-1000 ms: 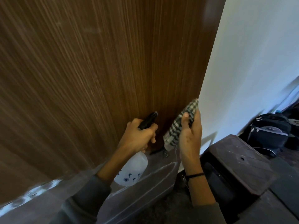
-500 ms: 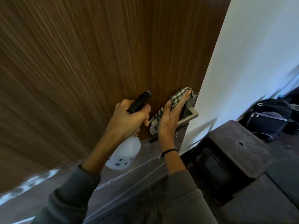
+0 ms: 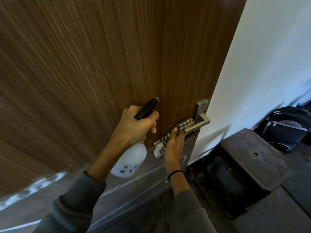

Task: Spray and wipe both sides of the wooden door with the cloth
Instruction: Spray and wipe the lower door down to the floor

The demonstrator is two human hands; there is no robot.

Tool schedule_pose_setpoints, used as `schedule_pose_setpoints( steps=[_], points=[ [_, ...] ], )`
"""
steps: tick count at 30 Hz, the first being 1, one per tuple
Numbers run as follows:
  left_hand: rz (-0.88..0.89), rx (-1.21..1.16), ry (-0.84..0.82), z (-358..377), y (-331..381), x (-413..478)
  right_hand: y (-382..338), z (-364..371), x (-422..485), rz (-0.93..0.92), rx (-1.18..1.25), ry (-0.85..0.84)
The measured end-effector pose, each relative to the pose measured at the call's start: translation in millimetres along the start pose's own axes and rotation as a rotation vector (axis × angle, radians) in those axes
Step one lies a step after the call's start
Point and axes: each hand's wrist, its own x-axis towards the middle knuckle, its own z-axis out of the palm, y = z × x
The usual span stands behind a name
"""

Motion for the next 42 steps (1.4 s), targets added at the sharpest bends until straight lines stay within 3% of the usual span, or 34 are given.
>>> schedule_pose_setpoints(
  steps=[6, 9, 13, 20, 28, 36, 42],
  points=[
    [-0.013, -0.068, 0.007, -2.4, -5.6, -6.7, -13.5, 1.2, 14.2, 0.306, 0.107, 0.087],
    [-0.031, -0.078, 0.006, -2.9, -9.0, -15.3, -17.6, 13.1, 1.9, 0.366, 0.125, 0.040],
    [-0.040, -0.094, 0.042, -7.1, -11.5, -22.8, -8.2, 28.8, -40.3, 0.241, 0.062, -0.101],
    [-0.031, -0.092, 0.189, -43.6, -33.9, -57.6, -5.6, 23.1, -13.4, 0.325, 0.185, 0.045],
    [-0.078, -0.118, 0.314, -83.8, -65.3, -103.6, -17.8, 71.5, -105.5, 0.058, 0.062, -0.130],
    [-0.035, -0.088, 0.327, -118.9, -96.5, -157.4, -26.5, 78.2, -104.8, 0.100, 0.025, -0.009],
    [-0.039, -0.167, 0.252, -133.7, -127.2, -187.4, -29.0, 73.6, -180.5, -0.050, -0.119, -0.299]
  ],
)
